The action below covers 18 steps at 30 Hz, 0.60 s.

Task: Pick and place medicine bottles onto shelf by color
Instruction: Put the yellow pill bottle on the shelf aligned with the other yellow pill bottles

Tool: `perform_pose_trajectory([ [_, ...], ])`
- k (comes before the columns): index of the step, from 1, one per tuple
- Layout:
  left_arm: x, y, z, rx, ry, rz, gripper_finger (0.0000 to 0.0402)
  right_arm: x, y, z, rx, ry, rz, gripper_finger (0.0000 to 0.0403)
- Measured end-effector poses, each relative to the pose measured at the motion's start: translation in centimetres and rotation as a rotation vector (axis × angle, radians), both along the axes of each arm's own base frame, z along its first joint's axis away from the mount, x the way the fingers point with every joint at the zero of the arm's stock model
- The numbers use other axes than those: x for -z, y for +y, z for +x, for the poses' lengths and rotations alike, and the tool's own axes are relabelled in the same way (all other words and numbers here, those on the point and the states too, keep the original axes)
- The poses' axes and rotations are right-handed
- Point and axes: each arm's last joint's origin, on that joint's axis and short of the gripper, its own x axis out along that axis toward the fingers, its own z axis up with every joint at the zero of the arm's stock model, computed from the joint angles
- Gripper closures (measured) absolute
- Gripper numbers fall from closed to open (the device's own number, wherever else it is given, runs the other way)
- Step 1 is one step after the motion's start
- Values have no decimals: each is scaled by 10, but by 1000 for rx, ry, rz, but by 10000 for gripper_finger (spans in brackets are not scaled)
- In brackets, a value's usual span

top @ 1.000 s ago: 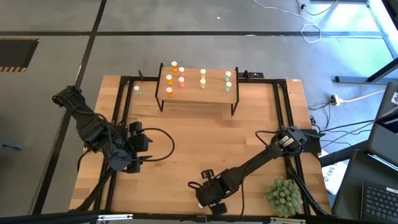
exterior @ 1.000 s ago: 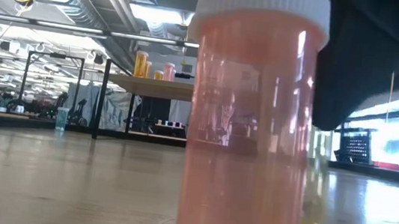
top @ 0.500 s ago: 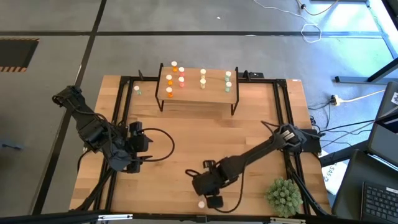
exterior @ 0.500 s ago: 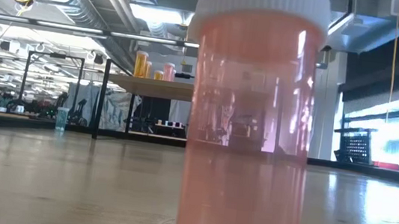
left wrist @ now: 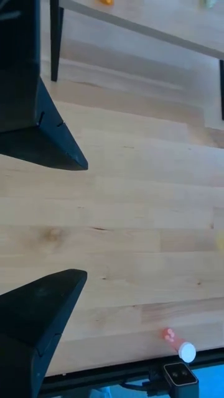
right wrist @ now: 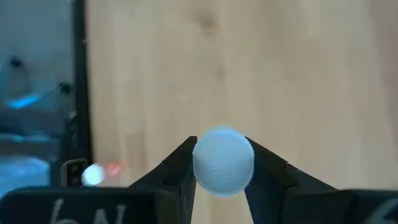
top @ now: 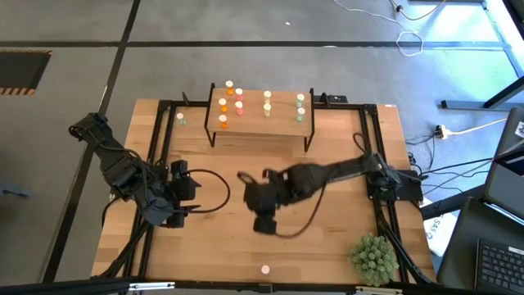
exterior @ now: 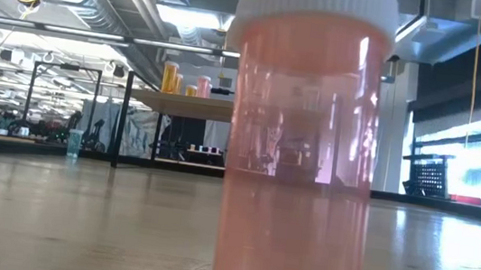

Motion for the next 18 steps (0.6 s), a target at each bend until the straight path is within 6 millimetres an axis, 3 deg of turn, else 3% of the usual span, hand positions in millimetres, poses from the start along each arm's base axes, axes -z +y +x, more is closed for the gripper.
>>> perform_pose_trajectory([
  [7,0,0,0,0,-1,2,133,-19,-66,0,197,-22,18,292],
  [18,-1,12,9,-110,-48,38,133,-20,-191,-7,432,36,15,291],
])
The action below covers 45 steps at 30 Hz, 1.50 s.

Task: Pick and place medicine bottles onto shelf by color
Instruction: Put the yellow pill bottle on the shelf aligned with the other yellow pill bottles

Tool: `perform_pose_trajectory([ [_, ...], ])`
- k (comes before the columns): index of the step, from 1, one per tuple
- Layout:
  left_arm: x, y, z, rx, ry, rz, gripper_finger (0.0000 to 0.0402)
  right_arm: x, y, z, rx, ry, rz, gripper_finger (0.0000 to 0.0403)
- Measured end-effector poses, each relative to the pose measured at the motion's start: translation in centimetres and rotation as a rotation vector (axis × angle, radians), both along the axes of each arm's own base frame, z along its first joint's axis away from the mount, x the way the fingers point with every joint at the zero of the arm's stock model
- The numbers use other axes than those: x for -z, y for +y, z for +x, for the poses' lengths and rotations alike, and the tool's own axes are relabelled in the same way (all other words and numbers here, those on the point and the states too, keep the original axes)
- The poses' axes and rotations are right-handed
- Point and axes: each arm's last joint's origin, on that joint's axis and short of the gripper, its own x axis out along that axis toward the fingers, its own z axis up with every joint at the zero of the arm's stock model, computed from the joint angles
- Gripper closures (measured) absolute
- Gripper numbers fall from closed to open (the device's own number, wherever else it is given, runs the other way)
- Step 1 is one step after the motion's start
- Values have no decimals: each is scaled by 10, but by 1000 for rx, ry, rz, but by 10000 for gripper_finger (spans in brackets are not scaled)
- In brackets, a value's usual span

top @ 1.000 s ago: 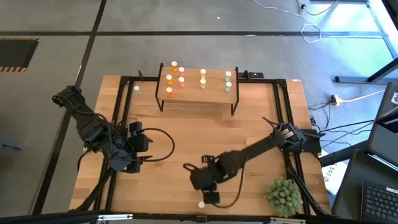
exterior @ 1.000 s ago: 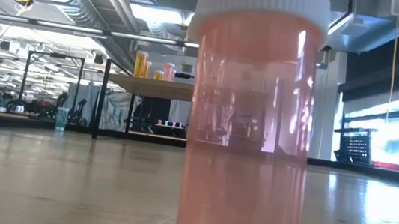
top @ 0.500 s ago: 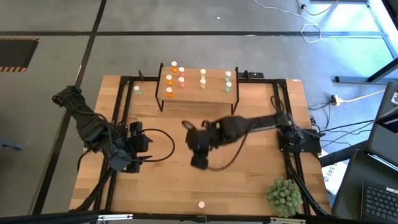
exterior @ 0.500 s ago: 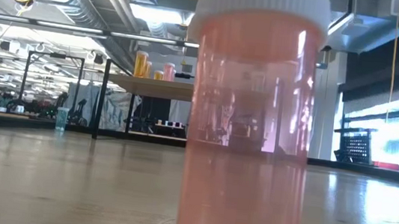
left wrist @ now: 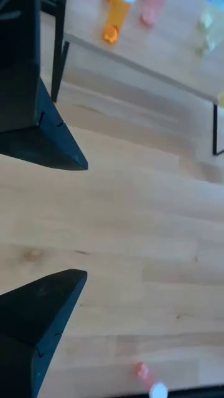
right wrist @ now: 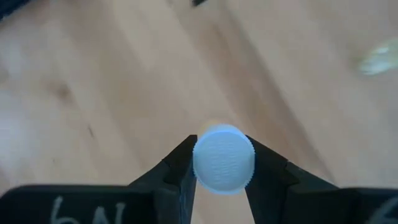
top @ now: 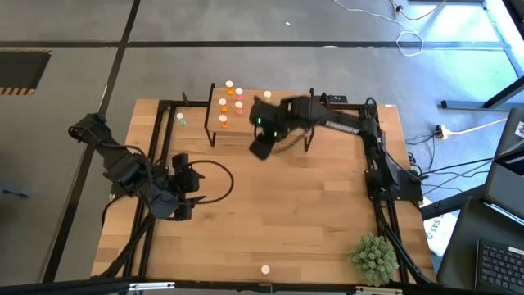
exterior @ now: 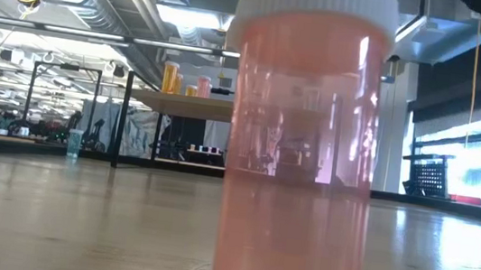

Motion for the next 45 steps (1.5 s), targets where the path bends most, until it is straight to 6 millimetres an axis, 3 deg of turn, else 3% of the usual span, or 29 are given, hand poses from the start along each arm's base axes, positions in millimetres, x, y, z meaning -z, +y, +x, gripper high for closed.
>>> perform_pose_trajectory([
  [5,0,12,8,-70,1,0,133,6,-45,-6,77,10,14,291],
  [11,1,25,15,-111,27,-34,133,23,-70,-11,126,64,28,291],
  [20,1,36,20,-148,35,-19,133,44,-74,-1,85,48,-6,291],
  [45,0,39,22,-155,32,-39,133,53,-80,3,91,74,-36,291],
])
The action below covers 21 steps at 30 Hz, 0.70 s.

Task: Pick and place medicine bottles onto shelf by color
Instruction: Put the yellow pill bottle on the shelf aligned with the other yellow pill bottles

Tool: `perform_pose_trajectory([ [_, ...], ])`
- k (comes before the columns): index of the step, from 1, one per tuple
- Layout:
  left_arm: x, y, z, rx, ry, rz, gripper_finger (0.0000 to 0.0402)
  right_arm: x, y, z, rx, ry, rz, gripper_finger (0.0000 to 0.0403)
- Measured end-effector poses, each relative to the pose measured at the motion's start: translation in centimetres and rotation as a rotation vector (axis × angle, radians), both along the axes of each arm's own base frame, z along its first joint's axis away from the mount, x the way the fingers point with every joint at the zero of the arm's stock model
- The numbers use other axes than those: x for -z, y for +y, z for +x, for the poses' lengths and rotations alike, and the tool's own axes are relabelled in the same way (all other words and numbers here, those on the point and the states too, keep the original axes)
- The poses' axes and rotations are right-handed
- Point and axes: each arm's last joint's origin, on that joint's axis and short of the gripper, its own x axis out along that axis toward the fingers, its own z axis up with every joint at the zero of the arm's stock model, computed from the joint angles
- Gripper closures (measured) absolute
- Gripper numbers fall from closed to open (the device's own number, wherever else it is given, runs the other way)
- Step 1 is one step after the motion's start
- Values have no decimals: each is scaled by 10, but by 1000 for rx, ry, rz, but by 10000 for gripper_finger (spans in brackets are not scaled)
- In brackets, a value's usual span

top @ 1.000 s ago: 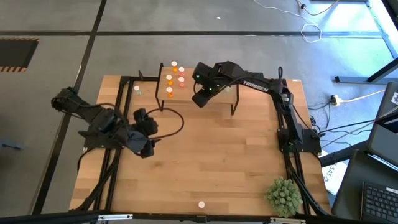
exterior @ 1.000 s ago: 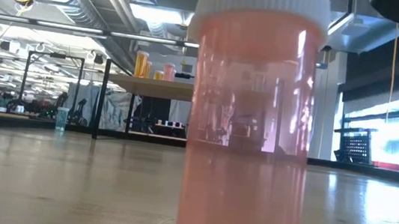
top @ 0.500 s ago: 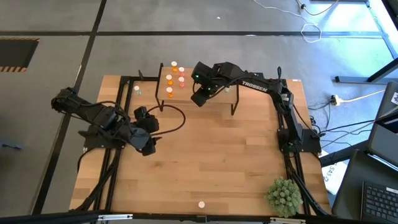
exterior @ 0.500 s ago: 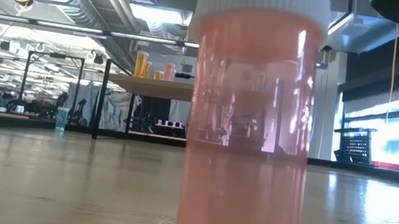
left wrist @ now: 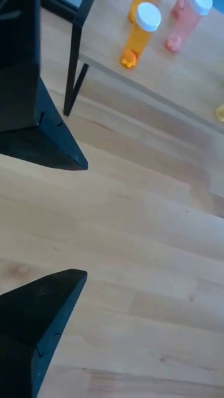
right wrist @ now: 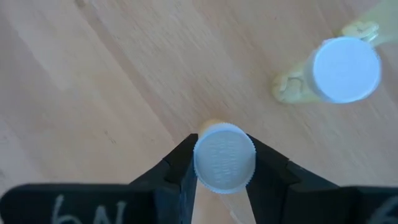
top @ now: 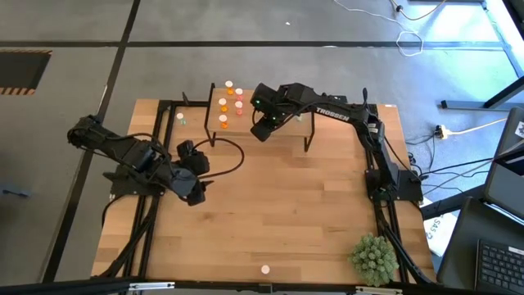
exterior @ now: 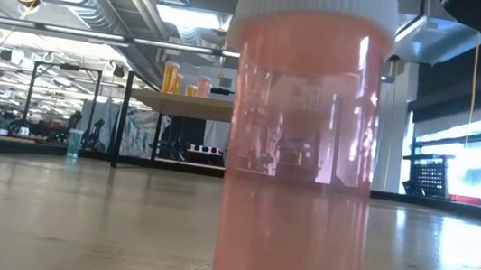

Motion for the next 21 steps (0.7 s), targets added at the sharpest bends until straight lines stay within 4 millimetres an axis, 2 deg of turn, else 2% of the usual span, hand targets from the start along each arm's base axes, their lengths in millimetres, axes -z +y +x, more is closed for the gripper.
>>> perform_pose_trajectory([
  [8,0,0,0,0,-2,-1,133,-1,0,2,-8,-24,4,274],
  [21,0,0,0,0,-2,0,133,-1,0,3,-30,-25,-8,212],
])
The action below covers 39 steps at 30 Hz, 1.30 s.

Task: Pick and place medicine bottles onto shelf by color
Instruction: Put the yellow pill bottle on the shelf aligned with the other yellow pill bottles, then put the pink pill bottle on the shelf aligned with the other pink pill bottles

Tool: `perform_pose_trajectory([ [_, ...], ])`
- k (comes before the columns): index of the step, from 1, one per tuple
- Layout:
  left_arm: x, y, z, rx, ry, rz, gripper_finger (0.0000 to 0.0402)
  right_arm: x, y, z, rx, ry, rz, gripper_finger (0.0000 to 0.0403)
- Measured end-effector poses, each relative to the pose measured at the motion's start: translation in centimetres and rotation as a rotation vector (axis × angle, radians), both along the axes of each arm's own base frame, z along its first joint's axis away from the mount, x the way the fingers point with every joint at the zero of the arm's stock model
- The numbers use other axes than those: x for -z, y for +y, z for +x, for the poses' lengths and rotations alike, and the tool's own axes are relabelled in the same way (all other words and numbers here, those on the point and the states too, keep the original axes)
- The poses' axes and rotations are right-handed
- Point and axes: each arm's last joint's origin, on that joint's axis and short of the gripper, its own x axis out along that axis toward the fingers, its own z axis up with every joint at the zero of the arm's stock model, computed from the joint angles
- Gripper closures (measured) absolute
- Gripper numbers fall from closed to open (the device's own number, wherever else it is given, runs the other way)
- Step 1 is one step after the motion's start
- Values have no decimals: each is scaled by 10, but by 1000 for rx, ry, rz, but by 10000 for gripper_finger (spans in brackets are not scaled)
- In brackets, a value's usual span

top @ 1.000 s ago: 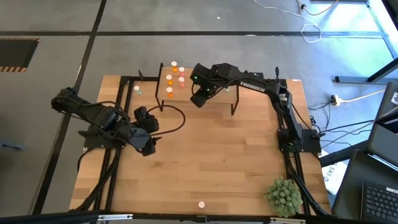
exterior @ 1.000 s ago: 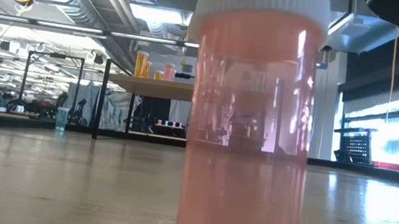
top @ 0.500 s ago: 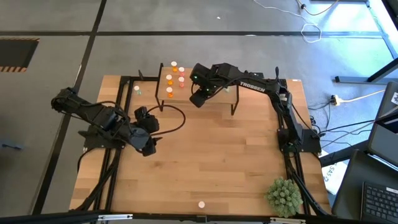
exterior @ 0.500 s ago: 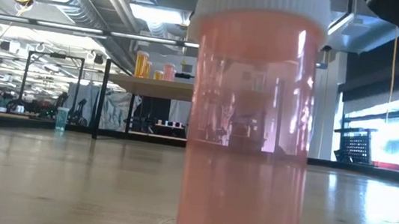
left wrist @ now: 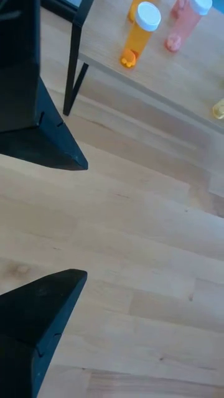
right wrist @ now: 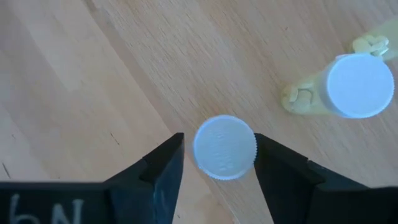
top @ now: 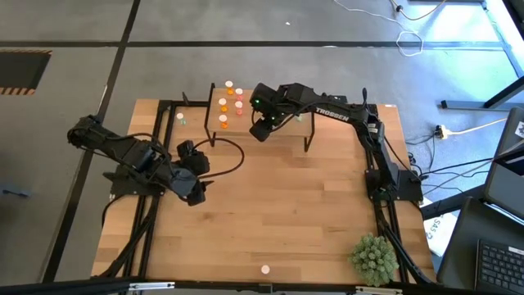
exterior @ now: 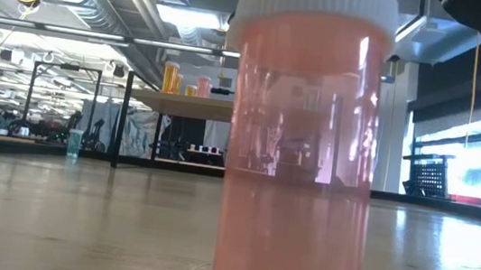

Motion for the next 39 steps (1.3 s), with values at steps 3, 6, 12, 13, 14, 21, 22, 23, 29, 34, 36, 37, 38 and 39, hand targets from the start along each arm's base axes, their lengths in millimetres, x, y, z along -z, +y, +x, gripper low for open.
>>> perform_pose_trajectory([
  [3,0,0,0,0,0,0,133,-2,-1,-2,30,0,13,209],
  [6,0,0,0,0,0,0,133,-11,-1,-3,46,-20,13,210],
  [12,0,0,0,-1,1,0,133,-28,1,-8,31,-32,1,209],
  [13,0,0,0,-1,4,2,133,-31,1,-9,33,-32,-6,209],
  [14,1,0,-1,-6,8,2,133,-34,1,-10,38,-30,-16,209],
  [21,2,7,-13,-117,43,-21,133,-65,17,-26,54,-43,-143,209],
  [22,2,8,-15,-126,50,-24,133,-70,23,-30,28,-43,-151,209],
  [23,2,9,-17,-135,55,-27,133,-76,29,-33,3,-49,-159,209],
  [29,0,12,-25,-150,54,-43,133,-110,82,-57,-270,-59,-242,209],
  [34,-3,16,-31,-153,49,-41,133,-118,133,-64,-530,-50,-289,209],
  [36,-4,17,-33,-152,52,-41,133,-120,153,-66,-635,-64,-278,209],
  [37,-4,17,-34,-152,53,-40,133,-120,162,-67,-677,-76,-266,209],
  [38,-4,18,-35,-151,57,-39,133,-121,171,-68,-723,-89,-252,209],
  [39,-4,18,-36,-151,62,-38,133,-121,180,-69,-760,-100,-235,209],
])
